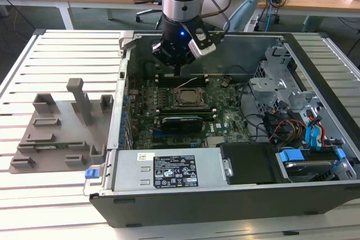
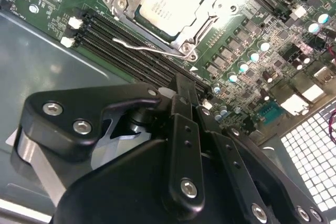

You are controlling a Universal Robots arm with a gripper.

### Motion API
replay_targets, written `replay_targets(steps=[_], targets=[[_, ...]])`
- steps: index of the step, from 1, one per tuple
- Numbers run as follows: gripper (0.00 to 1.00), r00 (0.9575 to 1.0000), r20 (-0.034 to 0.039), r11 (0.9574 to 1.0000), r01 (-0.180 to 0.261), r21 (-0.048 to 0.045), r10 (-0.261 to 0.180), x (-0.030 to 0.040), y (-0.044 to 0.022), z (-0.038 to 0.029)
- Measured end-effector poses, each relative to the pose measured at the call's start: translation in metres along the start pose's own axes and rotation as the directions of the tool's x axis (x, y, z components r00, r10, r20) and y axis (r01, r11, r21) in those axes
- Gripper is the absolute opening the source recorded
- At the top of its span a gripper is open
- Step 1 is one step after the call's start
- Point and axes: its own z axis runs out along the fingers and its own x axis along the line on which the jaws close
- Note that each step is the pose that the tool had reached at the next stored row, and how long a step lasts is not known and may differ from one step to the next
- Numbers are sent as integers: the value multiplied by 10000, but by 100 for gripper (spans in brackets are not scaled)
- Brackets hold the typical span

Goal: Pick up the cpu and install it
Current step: 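Install the first cpu locking lever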

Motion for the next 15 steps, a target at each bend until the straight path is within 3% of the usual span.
replay_targets(steps=[4,15], targets=[[11,10000,0,10000,2,10,-2,-1,-1,18],[11,10000,-1,10000,0,11,0,-2,-15,190]])
